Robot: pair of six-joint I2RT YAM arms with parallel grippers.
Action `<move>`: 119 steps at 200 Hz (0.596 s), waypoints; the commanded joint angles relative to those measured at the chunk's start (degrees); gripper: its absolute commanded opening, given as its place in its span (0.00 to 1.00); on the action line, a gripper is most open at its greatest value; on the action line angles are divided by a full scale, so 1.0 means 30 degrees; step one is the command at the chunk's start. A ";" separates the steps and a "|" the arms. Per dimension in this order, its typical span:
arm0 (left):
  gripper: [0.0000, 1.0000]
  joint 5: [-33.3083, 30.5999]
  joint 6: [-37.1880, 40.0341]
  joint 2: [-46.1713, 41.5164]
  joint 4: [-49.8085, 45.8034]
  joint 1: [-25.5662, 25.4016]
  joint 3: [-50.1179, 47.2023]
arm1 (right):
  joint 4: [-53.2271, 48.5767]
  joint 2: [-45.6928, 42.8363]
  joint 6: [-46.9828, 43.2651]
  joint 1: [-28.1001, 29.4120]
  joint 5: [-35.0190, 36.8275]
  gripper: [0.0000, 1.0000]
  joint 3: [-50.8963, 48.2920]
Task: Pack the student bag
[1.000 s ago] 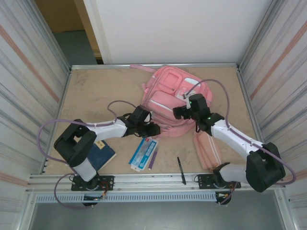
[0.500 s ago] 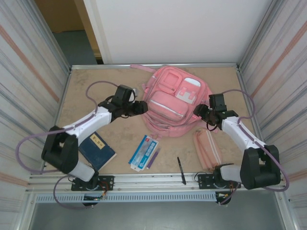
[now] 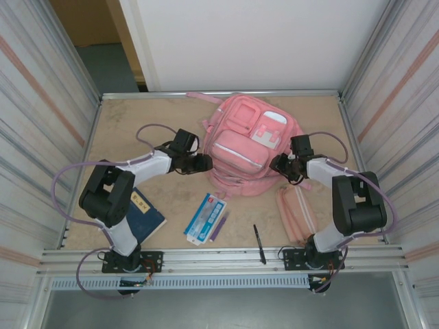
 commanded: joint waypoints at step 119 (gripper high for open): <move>0.42 -0.1605 -0.0291 -0.5185 -0.0986 -0.2787 -0.4324 | 0.2182 0.5086 -0.2375 0.1770 -0.2701 0.50 0.6243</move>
